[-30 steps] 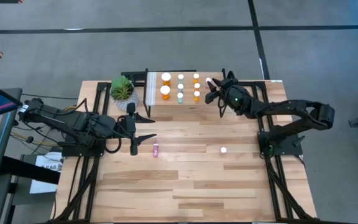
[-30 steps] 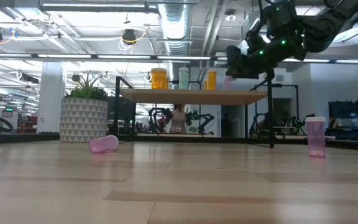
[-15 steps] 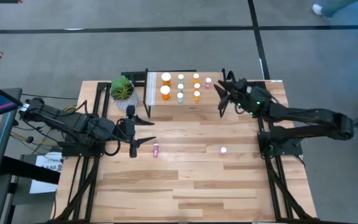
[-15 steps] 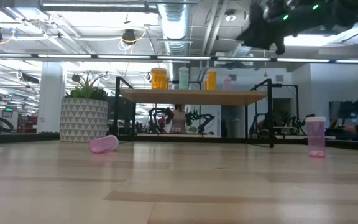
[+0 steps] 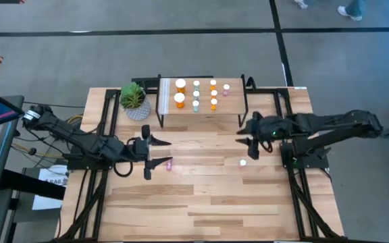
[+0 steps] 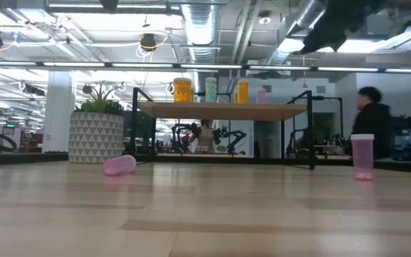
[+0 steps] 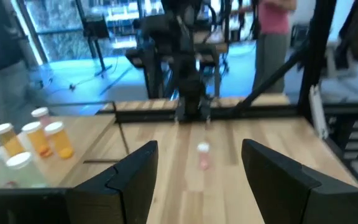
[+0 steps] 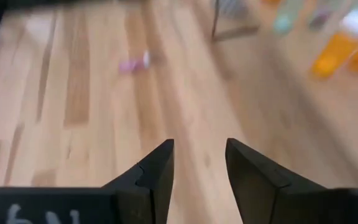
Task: Pick and place medicine bottles onto shelf by color
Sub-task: Put the pink pill bottle on the shelf aligned with the other pink pill bottle
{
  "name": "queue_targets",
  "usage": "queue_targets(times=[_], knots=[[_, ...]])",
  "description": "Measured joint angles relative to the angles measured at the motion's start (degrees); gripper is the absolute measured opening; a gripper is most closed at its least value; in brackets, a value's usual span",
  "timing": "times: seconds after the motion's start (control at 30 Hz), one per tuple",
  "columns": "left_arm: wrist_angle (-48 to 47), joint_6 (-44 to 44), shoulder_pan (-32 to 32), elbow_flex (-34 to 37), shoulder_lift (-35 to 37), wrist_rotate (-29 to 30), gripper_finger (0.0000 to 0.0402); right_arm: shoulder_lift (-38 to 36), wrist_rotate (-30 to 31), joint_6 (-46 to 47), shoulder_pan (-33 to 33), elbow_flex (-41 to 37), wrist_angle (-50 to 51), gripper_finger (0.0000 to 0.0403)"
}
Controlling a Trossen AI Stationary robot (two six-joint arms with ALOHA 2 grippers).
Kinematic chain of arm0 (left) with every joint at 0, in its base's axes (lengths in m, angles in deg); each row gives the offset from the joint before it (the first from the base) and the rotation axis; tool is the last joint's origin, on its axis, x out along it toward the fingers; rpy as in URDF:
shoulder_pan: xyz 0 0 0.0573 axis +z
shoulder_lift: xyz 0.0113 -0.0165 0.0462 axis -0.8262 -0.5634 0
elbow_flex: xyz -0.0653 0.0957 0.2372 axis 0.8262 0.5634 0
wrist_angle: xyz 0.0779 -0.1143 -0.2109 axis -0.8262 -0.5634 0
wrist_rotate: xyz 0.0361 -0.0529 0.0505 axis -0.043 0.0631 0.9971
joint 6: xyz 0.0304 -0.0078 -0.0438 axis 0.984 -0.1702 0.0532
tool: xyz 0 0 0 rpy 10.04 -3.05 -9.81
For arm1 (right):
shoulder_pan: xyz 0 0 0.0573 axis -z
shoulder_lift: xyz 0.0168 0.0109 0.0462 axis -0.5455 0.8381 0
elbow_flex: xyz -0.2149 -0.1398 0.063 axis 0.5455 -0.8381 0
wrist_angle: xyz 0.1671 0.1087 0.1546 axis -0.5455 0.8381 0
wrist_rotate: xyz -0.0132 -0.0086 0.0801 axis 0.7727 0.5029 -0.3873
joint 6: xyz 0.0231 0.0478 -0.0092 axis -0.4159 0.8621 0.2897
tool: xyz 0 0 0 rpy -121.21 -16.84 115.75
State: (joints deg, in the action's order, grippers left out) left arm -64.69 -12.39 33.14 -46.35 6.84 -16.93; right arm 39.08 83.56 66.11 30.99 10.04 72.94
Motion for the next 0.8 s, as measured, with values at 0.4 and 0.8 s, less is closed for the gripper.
queue_targets(times=[0.4,0.8], knots=[[20.39,1.28,-3.36,10.27,0.00,0.00,0.0222,12.77,-7.39,13.36,-10.46,4.85,17.20,0.0176],[20.57,0.52,-3.34,10.41,-3.28,-0.56,0.0222,25.80,-7.60,15.55,-12.51,4.80,20.94,0.0207]])
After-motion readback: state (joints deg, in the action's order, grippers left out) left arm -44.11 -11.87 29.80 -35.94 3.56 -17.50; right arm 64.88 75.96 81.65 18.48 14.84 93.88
